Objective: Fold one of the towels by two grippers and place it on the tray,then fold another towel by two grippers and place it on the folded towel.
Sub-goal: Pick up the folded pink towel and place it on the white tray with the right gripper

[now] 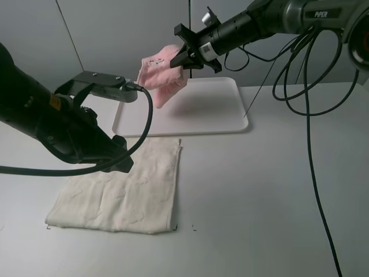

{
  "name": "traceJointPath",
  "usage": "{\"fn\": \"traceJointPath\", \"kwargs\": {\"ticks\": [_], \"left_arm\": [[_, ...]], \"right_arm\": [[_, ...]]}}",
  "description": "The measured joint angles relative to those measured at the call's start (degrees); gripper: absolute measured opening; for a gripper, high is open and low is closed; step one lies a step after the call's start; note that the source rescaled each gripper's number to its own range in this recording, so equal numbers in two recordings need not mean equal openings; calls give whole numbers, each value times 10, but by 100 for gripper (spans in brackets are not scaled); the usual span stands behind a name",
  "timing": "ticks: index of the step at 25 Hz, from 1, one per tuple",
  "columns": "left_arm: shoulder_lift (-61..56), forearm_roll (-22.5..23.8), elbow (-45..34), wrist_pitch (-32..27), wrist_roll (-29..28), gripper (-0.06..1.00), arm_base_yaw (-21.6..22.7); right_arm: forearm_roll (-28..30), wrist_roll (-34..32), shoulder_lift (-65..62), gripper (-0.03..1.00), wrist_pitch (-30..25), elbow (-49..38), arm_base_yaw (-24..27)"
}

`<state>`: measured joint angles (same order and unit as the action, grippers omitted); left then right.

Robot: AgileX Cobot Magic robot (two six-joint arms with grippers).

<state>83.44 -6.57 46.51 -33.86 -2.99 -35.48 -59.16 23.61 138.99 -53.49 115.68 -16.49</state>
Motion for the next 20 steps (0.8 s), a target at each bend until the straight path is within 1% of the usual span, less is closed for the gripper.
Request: {"fn": "traceJointPath", "kwargs": {"ticks": [1, 5, 6, 7, 9, 11, 13, 14, 16, 17, 20], "left_arm": [[0, 0, 0, 0, 0, 99, 0], [0, 0, 0, 5, 0, 99, 0], [0, 0, 0, 5, 0, 99, 0], [0, 0, 0, 5, 0, 99, 0], [0, 0, 0, 7, 0, 99, 0], [0, 0, 0, 7, 0, 99, 0], [0, 0, 0, 7, 0, 99, 0], [0, 1, 0, 7, 0, 99, 0], [0, 2, 0, 8, 1, 99, 0], [0, 2, 0, 9, 1, 99, 0], [0, 6, 0, 16, 1, 99, 0]], "right_arm": [[19, -3, 16, 6, 7, 4, 1], [143, -26, 56, 6, 47, 5, 4], [170, -40, 59, 7, 58, 5, 4], [190, -54, 59, 11, 68, 5, 4], [210, -70, 58, 30, 82, 5, 4], [223, -78, 53, 63, 85, 5, 4], [238, -79, 44, 90, 83, 9, 4], [254, -79, 37, 96, 79, 11, 4], [302, -86, 18, 99, 69, 15, 4], [336, -98, 6, 99, 63, 17, 4], [476, -150, -34, 100, 32, 17, 4]]}}
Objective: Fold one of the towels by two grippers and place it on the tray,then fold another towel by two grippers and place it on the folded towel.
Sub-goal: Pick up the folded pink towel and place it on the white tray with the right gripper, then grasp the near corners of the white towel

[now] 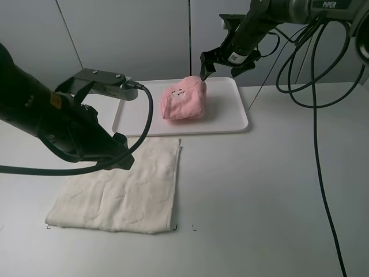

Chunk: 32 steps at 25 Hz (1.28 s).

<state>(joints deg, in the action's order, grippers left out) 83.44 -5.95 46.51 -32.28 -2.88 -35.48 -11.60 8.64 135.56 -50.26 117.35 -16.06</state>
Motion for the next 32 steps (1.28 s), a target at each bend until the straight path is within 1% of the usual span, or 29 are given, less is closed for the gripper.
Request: {"fn": "traceJointPath", "kwargs": {"ticks": [2, 4, 5, 8, 10, 11, 13, 16, 18, 20, 21, 23, 25, 29, 32], "left_arm": [[0, 3, 0, 10, 0, 99, 0], [0, 12, 1, 9, 7, 99, 0], [0, 15, 5, -2, 11, 99, 0], [-1, 22, 31, -56, 37, 99, 0], [-12, 40, 39, -83, 53, 99, 0], [-19, 51, 41, -91, 59, 99, 0], [-39, 86, 40, -120, 61, 99, 0], [-63, 134, 40, -174, 86, 99, 0], [-70, 158, 40, -214, 128, 99, 0], [-70, 183, 37, -255, 176, 99, 0], [-70, 200, 29, -265, 202, 99, 0], [-71, 234, 5, -268, 249, 99, 0], [-71, 259, -26, -258, 297, 99, 0], [-66, 268, -89, -210, 376, 99, 0], [-50, 269, -120, -170, 395, 99, 0]], "right_arm": [[85, -30, -30, 100, -29, 0, 0], [127, -35, -55, 100, -60, 0, 0], [138, -32, -69, 100, -73, 0, 0], [142, -25, -113, 100, -98, -11, 0], [137, -20, -152, 100, -99, -47, 0], [131, -17, -170, 100, -93, -70, 0], [116, -1, -216, 100, -73, -144, -5], [107, 31, -283, 100, -30, -274, -36], [106, 57, -321, 100, -10, -362, -70], [106, 81, -352, 100, -1, -430, -114], [106, 89, -360, 100, 3, -461, -137], [109, 101, -371, 100, 4, -504, -179], [109, 117, -373, 100, 4, -538, -221], [110, 154, -373, 100, 9, -572, -287], [112, 164, -367, 100, 26, -576, -325]]}}
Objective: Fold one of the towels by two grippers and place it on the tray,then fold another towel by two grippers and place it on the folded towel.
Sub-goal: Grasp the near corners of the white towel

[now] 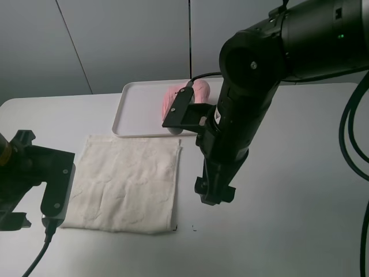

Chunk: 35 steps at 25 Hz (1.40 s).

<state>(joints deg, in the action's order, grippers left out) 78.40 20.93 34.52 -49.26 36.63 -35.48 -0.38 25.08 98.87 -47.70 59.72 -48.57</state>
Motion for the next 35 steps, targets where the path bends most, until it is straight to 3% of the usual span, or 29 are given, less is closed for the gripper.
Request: {"fn": "traceJointPath", "kwargs": {"ticks": [8, 14, 20, 27, 32, 35], "left_arm": [[87, -2, -6, 59, 6, 99, 2], [140, -39, -6, 92, 20, 99, 61], [141, -48, -6, 94, 127, 99, 109], [141, -50, -6, 146, 226, 99, 148], [147, -113, -6, 162, 311, 99, 153], [171, -130, -6, 164, 330, 99, 153]], "right_arm": [[8, 26, 57, 100, 39, 0, -74], [-4, 30, 96, 100, 40, 0, -87], [-26, 32, 113, 100, 41, 17, -91], [-36, 46, 131, 100, 32, 61, -122], [-36, 47, 153, 100, 22, 86, -131], [-36, 47, 157, 100, 14, 94, -131]]}}
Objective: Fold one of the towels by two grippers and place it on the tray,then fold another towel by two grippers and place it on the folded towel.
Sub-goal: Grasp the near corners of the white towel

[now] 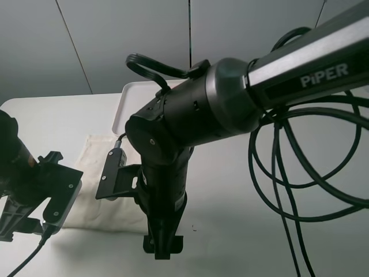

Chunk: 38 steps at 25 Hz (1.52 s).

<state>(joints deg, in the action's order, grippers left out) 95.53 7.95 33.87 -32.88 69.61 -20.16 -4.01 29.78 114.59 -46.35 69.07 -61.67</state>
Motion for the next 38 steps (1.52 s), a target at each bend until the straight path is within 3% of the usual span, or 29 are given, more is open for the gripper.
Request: {"fn": "traceJointPath", "kwargs": {"ticks": [14, 38], "left_arm": [[48, 30, 1, -8, -1, 99, 0], [52, 30, 2, 0, -5, 99, 0]], "right_arm": [[0, 7, 0, 100, -4, 4, 0], [-13, 16, 67, 100, 28, 10, -2]]}}
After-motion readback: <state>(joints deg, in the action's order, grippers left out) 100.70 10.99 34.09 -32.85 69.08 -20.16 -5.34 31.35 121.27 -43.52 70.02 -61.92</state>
